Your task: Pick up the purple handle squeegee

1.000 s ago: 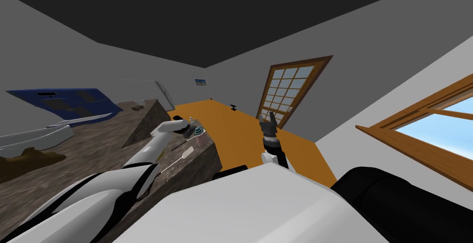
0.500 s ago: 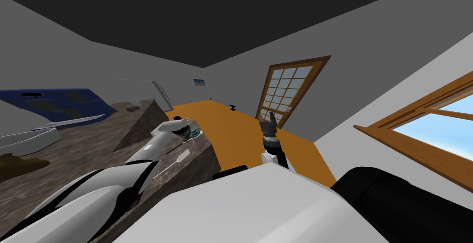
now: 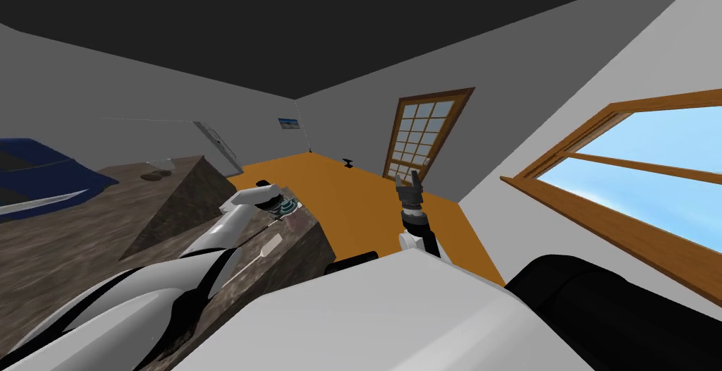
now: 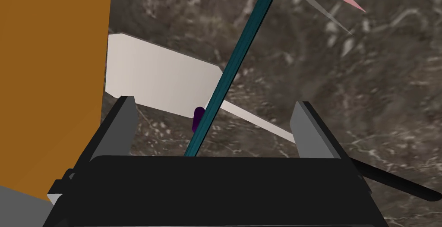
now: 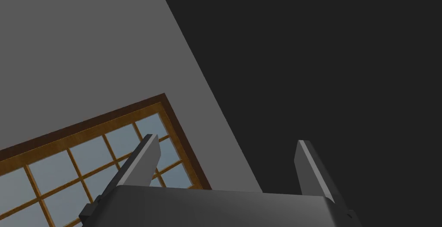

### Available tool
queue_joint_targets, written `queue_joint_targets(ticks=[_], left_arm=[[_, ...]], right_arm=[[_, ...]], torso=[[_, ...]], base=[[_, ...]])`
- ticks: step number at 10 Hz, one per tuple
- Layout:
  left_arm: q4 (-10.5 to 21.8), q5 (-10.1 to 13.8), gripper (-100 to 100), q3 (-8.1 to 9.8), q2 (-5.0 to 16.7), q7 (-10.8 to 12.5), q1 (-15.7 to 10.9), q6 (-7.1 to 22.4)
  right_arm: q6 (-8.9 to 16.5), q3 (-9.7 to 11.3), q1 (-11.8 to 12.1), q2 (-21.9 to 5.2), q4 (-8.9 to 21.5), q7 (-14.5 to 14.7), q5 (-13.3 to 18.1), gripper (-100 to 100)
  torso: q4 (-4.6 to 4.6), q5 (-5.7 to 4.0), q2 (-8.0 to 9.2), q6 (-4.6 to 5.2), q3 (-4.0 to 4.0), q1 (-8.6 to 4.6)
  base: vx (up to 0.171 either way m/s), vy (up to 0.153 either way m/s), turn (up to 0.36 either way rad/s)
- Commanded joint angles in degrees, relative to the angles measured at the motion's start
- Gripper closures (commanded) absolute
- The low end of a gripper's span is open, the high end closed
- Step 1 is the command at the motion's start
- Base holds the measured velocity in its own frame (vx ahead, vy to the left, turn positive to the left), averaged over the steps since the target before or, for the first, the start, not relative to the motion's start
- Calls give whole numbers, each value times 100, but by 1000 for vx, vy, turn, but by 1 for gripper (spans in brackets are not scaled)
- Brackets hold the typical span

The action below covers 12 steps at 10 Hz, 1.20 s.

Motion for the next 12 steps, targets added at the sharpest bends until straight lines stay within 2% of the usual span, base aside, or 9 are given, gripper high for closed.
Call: queue_joint_targets(ticks=[1,4,5,6,7,9,10,11,12], left_arm=[[37,-189,-100,286,29,138,89,-13],[235,-516,-100,833,97,307,262,-119],[235,-516,-100,846,97,307,262,-119],[301,-625,-100,1030,119,363,320,-154],[301,-625,-100,1030,119,363,320,-154],[433,-842,-100,1399,164,475,436,-224],[486,-775,-100,1283,164,411,359,-236],[511,-788,100,1300,167,416,353,-256],[508,-787,100,1298,168,415,354,-254]], right_arm=[[0,0,0,0,0,0,0,0],[0,0,0,0,0,0,0,0],[0,0,0,0,0,0,0,0],[0,-1,2,0,0,0,0,0],[0,0,1,0,0,0,0,0],[0,0,1,0,0,0,0,0],[0,0,1,0,0,0,0,0],[0,-1,3,0,0,0,0,0],[0,-1,4,0,0,0,0,0]], torso=[[0,0,0,0,0,0],[3,-1,9,2,6,-4],[4,0,14,-2,9,-2],[2,-2,-3,-5,1,-7],[-1,-2,-11,-1,-5,-11],[-4,-3,-23,0,-12,-13],[-2,-2,-15,0,-8,-9],[-4,0,-29,-7,-15,-11],[-8,-2,-44,-6,-24,-17]], base=[[-130,97,-372],[-140,83,-435],[-97,54,-201],[-83,41,-314],[-60,38,-171],[-82,40,-373],[-52,30,-81],[-9,4,14],[0,3,-20]])
